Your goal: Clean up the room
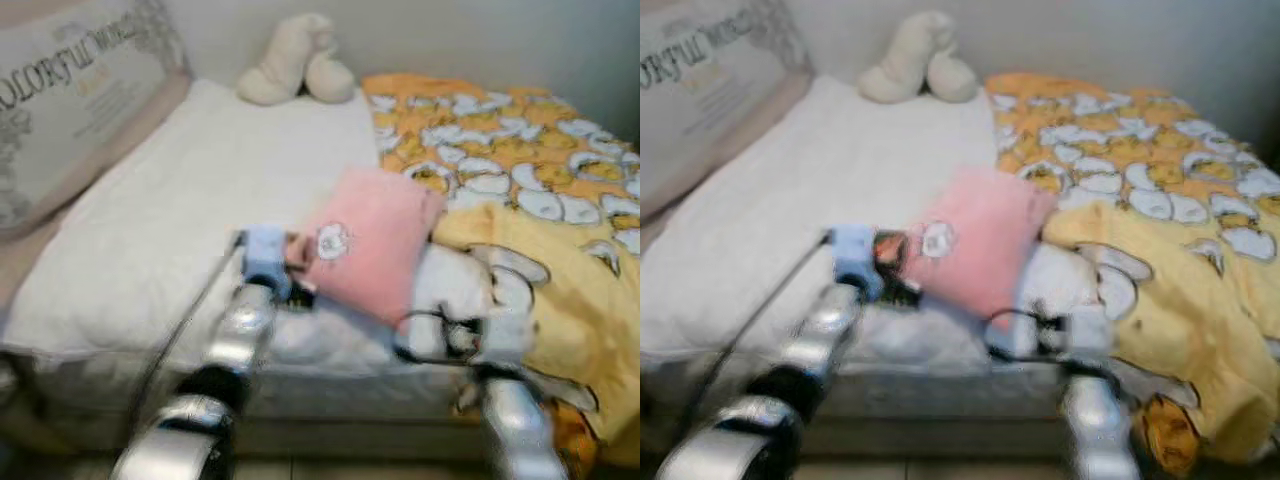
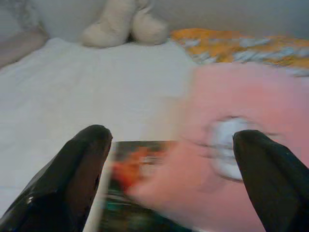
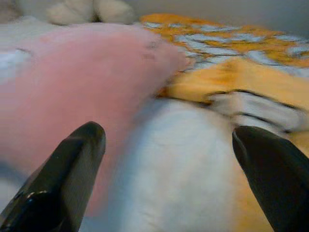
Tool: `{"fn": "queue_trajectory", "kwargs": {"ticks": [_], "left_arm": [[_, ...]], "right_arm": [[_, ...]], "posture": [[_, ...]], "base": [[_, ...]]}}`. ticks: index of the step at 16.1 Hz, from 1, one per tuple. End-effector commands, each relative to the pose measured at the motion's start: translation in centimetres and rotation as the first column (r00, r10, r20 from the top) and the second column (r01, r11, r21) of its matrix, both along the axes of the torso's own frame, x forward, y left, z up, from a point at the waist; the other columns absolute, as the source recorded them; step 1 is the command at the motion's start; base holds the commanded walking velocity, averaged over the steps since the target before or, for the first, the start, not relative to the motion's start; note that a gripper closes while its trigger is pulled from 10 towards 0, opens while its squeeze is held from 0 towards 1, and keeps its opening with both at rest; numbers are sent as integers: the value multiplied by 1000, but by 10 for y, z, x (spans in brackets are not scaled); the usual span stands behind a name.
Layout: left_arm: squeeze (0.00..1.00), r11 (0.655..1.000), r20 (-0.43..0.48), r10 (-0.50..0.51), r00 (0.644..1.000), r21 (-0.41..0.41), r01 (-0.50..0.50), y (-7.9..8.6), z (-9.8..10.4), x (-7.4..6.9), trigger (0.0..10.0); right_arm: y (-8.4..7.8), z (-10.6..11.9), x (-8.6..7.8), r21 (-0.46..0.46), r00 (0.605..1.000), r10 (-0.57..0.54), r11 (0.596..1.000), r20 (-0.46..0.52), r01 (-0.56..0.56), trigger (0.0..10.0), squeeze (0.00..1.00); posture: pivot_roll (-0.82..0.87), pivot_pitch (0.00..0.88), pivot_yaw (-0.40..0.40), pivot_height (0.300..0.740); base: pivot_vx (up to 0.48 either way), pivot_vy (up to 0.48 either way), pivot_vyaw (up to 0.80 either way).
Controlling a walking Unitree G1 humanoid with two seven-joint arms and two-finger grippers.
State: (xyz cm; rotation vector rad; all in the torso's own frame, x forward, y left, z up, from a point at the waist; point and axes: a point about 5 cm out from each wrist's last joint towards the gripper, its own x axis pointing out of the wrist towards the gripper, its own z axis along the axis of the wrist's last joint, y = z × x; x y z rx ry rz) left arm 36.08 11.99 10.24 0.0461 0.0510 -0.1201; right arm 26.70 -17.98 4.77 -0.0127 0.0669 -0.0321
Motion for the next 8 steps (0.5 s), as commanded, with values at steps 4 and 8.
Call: {"fn": "queue_trajectory", "kwargs": {"ticks": [4,8], "left_arm": [[0,1000,27,-22,999,6,21,-8,13,9,10000],[0,992,-48,-121,991,-32,120,-6,23,20,10000]], "right_arm": [[-8,15,7,44,999,-16,999,40,14,10000,0],[-11,24,19,305,998,-58,951,-1,56,10000,0]], "posture": [[19,0,29,740],[18,0,27,740]], "base": [[480,0,0],[360,0,0]]}}
